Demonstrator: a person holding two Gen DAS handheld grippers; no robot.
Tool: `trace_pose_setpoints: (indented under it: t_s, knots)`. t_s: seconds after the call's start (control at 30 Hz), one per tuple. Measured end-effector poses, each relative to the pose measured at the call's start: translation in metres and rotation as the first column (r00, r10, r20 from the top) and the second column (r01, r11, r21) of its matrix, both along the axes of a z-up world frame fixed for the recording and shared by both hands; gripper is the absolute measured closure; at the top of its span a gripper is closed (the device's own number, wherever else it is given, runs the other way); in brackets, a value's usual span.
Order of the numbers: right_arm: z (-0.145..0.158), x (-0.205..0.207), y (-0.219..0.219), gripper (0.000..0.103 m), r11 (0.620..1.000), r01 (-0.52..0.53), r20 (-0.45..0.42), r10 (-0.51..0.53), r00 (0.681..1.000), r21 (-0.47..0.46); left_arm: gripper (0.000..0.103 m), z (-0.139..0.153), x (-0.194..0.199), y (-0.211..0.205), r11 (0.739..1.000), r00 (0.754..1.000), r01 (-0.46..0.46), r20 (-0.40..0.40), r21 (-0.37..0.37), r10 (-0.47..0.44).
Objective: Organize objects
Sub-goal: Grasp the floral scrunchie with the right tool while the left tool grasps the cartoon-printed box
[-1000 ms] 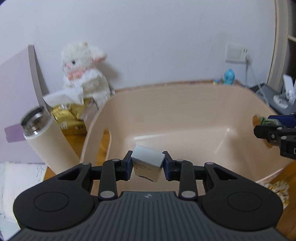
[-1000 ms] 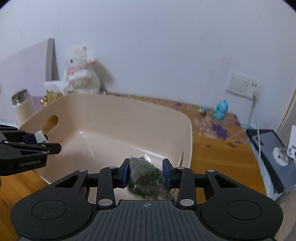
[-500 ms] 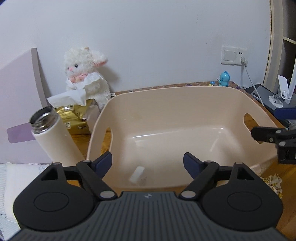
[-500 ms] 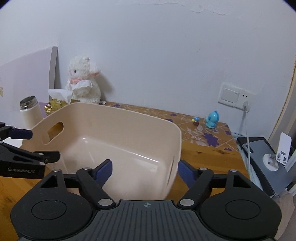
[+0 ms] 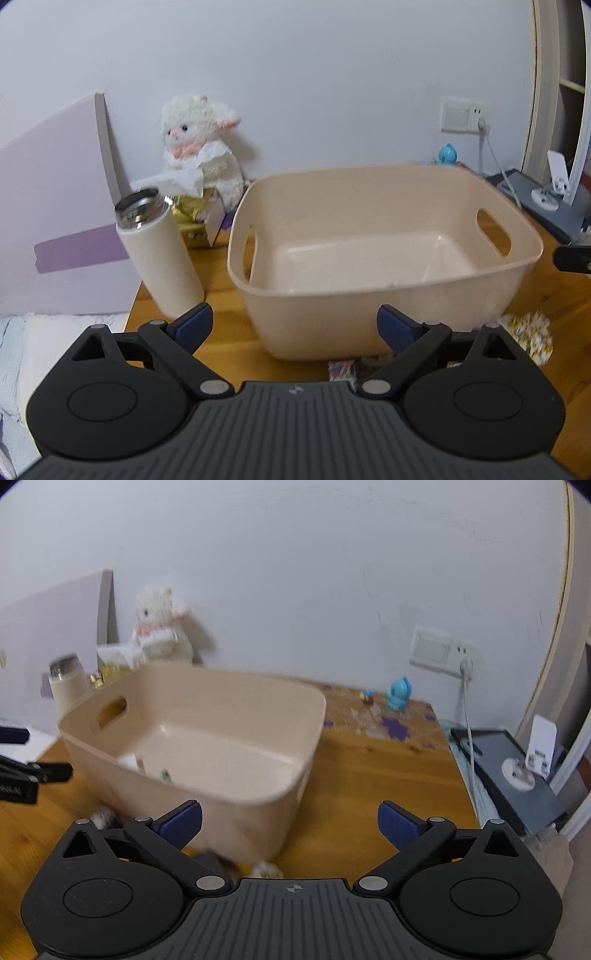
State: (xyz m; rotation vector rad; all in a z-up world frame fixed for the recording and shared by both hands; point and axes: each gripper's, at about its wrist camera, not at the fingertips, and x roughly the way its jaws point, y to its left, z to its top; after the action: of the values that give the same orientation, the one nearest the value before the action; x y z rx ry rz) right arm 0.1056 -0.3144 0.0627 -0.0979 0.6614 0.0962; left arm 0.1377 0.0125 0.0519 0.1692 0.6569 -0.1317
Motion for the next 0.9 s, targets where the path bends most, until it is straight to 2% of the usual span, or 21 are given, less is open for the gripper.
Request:
trace_pose_setpoints:
  t_s: [0.33, 0.53, 0.67, 0.73, 0.83, 0.9]
  knots:
    - [-0.065, 0.014, -0.021, 0.000, 0.999, 0.036, -0.176, -0.037, 0.984, -0.011, 0.007, -0.053, 0.011, -0.003, 0.998, 0.994, 0.000, -0.106, 0.056, 0.006]
    - [-0.092, 0.023, -0.023, 0.001, 0.999, 0.035, -0.230, -0.038, 0.972, -0.018, 0.007, -0.079, 0.025, -0.002, 0.999, 0.984, -0.006, -0.178, 0.039, 0.013]
    - [-0.106, 0.028, -0.020, 0.010, 1.000, 0.028, -0.251, -0.027, 0.968, -0.001, 0.009, -0.085, 0.031, -0.003, 0.999, 0.982, -0.005, -0.187, 0.034, 0.011]
    - [-0.108, 0.028, -0.020, 0.011, 0.999, 0.031, -0.245, -0.025, 0.969, 0.022, 0.014, -0.086, 0.034, -0.003, 0.999, 0.981, -0.005, -0.192, 0.033, 0.012]
    - [-0.106, 0.026, -0.017, 0.021, 1.000, 0.013, -0.230, -0.008, 0.973, 0.022, 0.025, -0.089, 0.038, -0.005, 0.999, 0.979, -0.013, -0.202, 0.033, 0.019]
    - [-0.105, 0.024, -0.013, 0.033, 1.000, -0.006, -0.222, 0.011, 0.975, 0.022, 0.033, -0.090, 0.039, -0.002, 1.000, 0.978, -0.014, -0.209, 0.011, 0.016]
